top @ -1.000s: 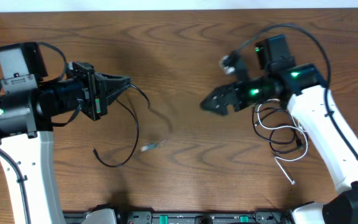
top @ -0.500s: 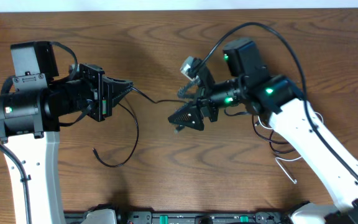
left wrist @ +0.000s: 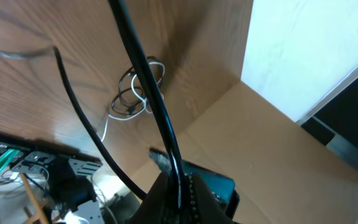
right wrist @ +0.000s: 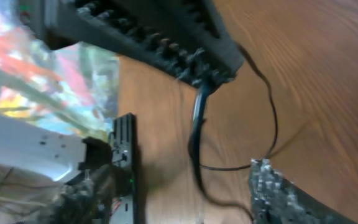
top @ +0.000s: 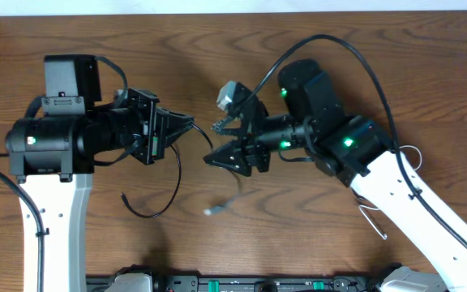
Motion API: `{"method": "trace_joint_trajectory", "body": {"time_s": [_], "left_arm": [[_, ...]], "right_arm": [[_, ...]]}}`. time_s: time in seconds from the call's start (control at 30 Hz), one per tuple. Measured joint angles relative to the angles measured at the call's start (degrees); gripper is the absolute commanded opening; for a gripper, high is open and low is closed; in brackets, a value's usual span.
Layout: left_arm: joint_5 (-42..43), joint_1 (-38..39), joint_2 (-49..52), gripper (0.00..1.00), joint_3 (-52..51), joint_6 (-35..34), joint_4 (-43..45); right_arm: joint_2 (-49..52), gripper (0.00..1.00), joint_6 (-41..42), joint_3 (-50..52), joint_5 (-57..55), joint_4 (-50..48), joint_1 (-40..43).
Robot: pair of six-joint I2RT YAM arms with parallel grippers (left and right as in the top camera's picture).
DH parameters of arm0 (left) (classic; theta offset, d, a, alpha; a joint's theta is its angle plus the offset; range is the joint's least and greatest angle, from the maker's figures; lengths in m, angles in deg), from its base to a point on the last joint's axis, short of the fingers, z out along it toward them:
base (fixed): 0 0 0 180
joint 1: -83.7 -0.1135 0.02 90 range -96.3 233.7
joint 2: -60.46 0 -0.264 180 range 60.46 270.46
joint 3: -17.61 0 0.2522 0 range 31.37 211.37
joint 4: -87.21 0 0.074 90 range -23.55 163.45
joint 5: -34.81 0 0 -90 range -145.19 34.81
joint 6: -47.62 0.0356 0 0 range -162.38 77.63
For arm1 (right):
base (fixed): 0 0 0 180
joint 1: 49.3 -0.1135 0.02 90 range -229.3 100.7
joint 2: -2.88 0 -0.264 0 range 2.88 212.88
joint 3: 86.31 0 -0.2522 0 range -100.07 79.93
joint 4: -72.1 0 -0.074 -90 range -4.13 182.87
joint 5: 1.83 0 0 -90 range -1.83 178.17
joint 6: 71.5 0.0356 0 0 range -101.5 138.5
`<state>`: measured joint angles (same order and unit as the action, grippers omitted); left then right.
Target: Untangle cables
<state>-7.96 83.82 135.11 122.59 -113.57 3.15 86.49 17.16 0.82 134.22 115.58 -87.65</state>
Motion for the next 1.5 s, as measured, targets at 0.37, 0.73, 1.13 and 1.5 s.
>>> {"method": "trace_joint_trajectory", "body": {"time_s": [0.37, 0.73, 1.13, 1.5], "left_arm": [[0.0, 2.6, 0.0, 0.07, 0.0, -0.6, 0.0], [-0.8, 2.6, 0.0, 0.11, 0.0, -0.8, 0.1], [-7.9, 2.7, 0.0, 0.67, 0.0, -0.7, -0.2], [-9.1, 2.7, 0.0, 0.88, 0.0, -4.2, -0.2]], "right_arm": [[0.0, 0.13, 1.5, 0.0, -4.8, 0.4, -0.5], [0.0, 0.01, 2.7, 0.0, -4.7, 0.4, -0.6], [-4.0, 0.01, 7.5, 0.0, -5.6, -2.4, 0.1], [-11.8, 0.01, 10.0, 0.0, -6.0, -3.0, 1.0]]}}
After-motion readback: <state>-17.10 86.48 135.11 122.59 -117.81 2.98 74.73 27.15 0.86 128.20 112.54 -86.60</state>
